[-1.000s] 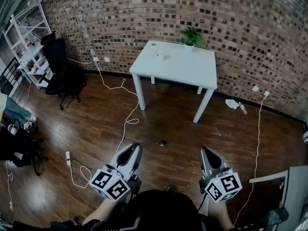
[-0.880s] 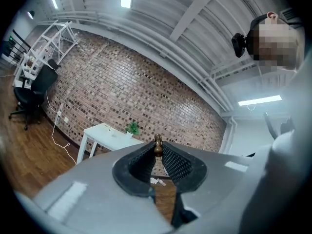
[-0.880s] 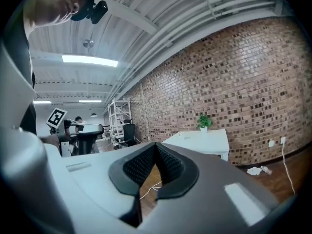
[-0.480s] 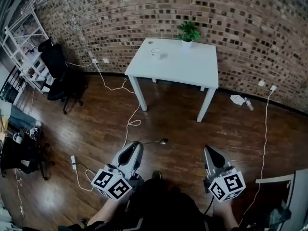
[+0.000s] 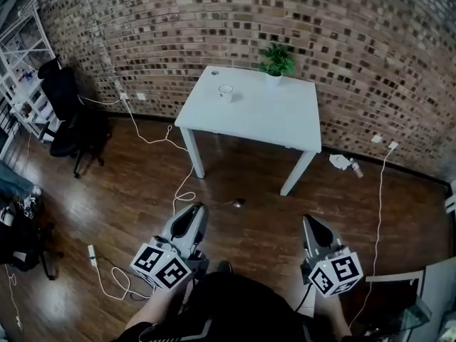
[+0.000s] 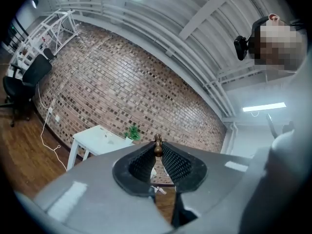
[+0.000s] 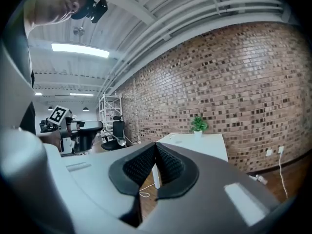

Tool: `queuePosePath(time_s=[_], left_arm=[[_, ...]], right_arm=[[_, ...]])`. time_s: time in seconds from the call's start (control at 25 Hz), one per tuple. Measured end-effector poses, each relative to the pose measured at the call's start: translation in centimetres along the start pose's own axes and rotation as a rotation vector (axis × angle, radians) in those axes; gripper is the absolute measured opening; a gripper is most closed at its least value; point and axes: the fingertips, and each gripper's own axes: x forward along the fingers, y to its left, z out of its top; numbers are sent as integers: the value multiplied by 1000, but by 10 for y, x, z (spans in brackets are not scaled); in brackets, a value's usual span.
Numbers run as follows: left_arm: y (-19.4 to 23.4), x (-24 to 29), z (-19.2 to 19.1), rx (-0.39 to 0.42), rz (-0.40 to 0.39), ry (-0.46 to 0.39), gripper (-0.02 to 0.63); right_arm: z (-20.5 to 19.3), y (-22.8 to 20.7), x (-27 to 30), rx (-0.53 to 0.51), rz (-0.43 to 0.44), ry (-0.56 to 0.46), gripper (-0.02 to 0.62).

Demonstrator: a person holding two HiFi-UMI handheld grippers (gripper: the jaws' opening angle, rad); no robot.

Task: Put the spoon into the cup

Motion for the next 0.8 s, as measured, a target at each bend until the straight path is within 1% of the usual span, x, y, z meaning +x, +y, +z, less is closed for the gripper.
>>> queuePosePath(time_s=[0.16,0.28,0.4,0.56,0.68,0.8], left_arm=[[33,13,12,15,-7,3,37],[57,23,16,8,-4,19,37],[69,39,18,0,-5,38,37],[73,72,17,5,0,48,37],[79,103,14,-14,19,52,37],[74,136,14,-19,19,45,37]], right_arm=[[13,5,39,-10,7,2,6],[16,8,63,-13,10,3,6],[17,3,81,1,6,9,6],[20,-27,103,28,-2,12,6],[19,-54,122,56,3,17,6],[27,-81,139,47,14,10,6]])
